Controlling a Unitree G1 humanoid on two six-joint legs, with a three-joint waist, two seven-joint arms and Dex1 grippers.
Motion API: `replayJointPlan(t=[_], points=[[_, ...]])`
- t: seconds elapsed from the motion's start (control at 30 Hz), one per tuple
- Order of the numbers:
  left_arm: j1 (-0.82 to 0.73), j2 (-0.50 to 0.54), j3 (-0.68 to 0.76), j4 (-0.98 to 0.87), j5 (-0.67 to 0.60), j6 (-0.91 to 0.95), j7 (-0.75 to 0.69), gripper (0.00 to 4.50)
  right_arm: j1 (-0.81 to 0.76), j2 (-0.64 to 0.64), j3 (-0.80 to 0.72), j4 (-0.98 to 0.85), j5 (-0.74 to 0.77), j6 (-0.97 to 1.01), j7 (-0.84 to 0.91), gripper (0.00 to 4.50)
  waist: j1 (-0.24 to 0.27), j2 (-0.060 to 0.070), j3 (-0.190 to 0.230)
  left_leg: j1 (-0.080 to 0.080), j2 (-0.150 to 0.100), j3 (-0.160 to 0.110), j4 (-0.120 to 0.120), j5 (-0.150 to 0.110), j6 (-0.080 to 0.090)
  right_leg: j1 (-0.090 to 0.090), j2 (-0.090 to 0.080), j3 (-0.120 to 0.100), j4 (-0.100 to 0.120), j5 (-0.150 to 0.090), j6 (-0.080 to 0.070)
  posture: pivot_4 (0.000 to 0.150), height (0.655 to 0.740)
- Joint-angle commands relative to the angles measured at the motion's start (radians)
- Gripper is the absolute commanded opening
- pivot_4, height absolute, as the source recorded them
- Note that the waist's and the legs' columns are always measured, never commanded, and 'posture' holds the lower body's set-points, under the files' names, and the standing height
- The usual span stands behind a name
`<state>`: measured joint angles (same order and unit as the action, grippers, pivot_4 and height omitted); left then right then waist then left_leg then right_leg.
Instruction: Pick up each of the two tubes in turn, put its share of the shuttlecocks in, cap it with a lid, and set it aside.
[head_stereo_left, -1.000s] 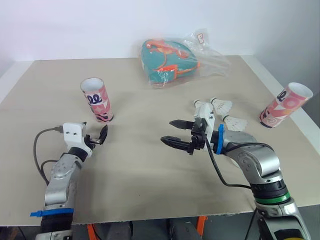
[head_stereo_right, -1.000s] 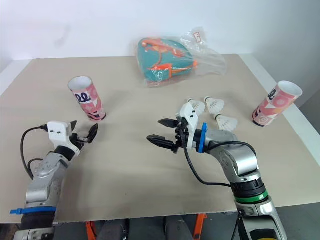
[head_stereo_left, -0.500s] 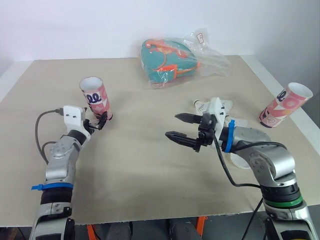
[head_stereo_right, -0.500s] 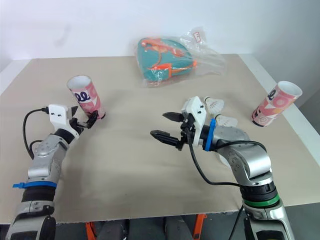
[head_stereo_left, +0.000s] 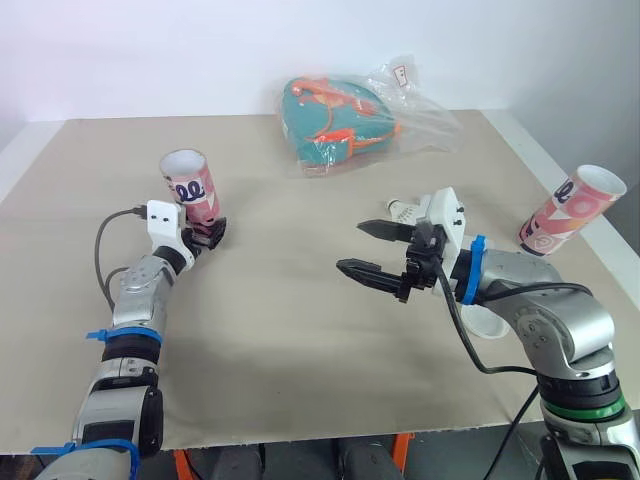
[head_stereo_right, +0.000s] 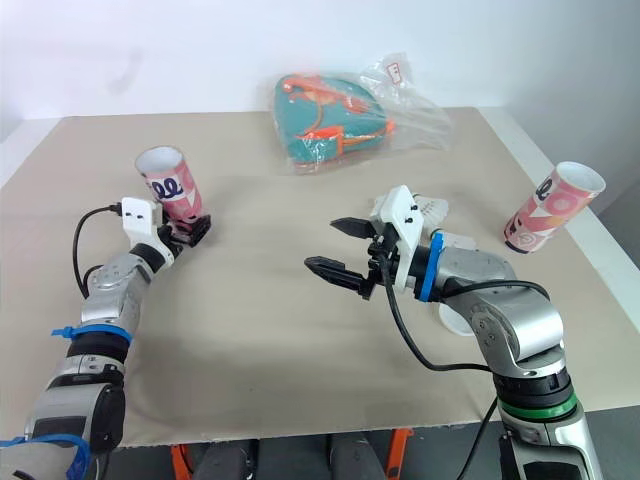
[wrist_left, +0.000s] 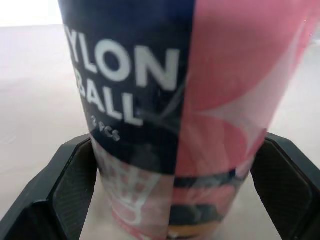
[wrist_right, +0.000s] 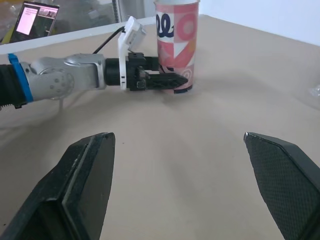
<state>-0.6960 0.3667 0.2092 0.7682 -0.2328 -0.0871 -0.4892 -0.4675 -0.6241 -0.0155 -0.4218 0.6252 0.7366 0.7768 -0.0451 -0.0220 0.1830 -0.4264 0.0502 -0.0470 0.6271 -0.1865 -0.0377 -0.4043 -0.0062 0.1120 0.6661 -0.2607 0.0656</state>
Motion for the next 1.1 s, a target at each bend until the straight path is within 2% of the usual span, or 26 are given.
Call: replayJointPlan(t=[0.03, 0.23, 0.33, 0.37, 0.53, 0.7, 0.87, 0.97, 1.1], points=[[-0.050, 0.007, 0.003, 0.048, 0.011, -0.056, -0.012, 4.50, -0.007, -0.011, -0.049, -0.060, 0.028, 0.000, -0.019, 4.41, 0.000, 0.000, 0.000, 0.000, 0.000, 0.000, 0.000, 0.000, 0.000, 0.000, 0.000, 0.000, 0.000, 0.000, 0.000, 0.150, 0.7400], [-0.078, 0.004, 0.001, 0.113, 0.024, -0.097, -0.016, 4.50, -0.002, -0.009, -0.054, -0.066, 0.039, 0.005, -0.034, 4.41, 0.000, 0.000, 0.000, -0.001, 0.000, 0.000, 0.000, 0.000, 0.000, -0.001, 0.000, 0.000, 0.000, 0.000, 0.000, 0.150, 0.7400], [-0.083, 0.001, 0.007, 0.128, 0.022, -0.108, -0.013, 3.84, -0.001, -0.009, -0.053, -0.061, 0.038, 0.004, -0.036, 4.50, 0.000, 0.000, 0.000, -0.001, 0.000, 0.000, 0.000, 0.000, 0.000, -0.001, 0.000, 0.000, 0.000, 0.000, 0.000, 0.150, 0.7400], [-0.081, 0.001, 0.009, 0.126, 0.019, -0.109, -0.014, 3.48, -0.001, -0.009, -0.051, -0.060, 0.038, 0.003, -0.037, 4.50, 0.000, 0.000, 0.000, -0.001, 0.000, 0.000, 0.000, 0.000, 0.000, -0.001, 0.000, 0.000, 0.000, 0.000, 0.000, 0.150, 0.7400], [-0.060, 0.007, 0.012, 0.097, 0.012, -0.115, -0.025, 3.48, -0.001, -0.008, -0.045, -0.054, 0.034, -0.001, -0.037, 4.50, 0.000, 0.000, 0.000, -0.001, 0.000, 0.000, 0.000, 0.000, 0.000, -0.001, 0.000, 0.000, 0.000, 0.000, -0.001, 0.150, 0.7400], [-0.013, 0.019, 0.024, -0.012, -0.025, -0.094, -0.069, 3.48, 0.002, -0.007, -0.039, -0.041, 0.021, -0.007, -0.039, 4.50, 0.000, 0.000, 0.000, -0.001, 0.000, 0.000, -0.001, 0.000, 0.000, -0.001, 0.000, 0.000, 0.000, 0.001, -0.002, 0.150, 0.7400], [0.114, 0.087, -0.052, -0.286, -0.057, -0.013, -0.281, 3.48, -0.014, 0.032, -0.005, 0.090, -0.119, -0.051, -0.152, 4.50, -0.003, 0.000, 0.000, -0.001, 0.000, 0.000, -0.001, 0.000, 0.000, -0.001, 0.000, 0.000, 0.000, 0.003, -0.005, 0.150, 0.7400], [0.223, 0.217, -0.133, -0.501, -0.086, 0.040, -0.523, 3.48, -0.024, 0.082, 0.001, 0.137, -0.148, -0.037, -0.213, 4.50, -0.004, 0.000, 0.000, -0.001, 0.001, 0.000, -0.003, 0.002, -0.004, -0.003, 0.001, 0.000, 0.001, 0.003, -0.006, 0.150, 0.7400], [0.295, 0.376, -0.157, -0.657, -0.120, 0.093, -0.705, 3.48, -0.013, 0.108, 0.046, 0.176, -0.232, -0.040, -0.268, 4.50, -0.004, -0.001, 0.000, -0.001, 0.001, 0.000, -0.006, 0.003, -0.005, -0.004, 0.001, 0.000, 0.001, 0.002, -0.008, 0.150, 0.7400]])
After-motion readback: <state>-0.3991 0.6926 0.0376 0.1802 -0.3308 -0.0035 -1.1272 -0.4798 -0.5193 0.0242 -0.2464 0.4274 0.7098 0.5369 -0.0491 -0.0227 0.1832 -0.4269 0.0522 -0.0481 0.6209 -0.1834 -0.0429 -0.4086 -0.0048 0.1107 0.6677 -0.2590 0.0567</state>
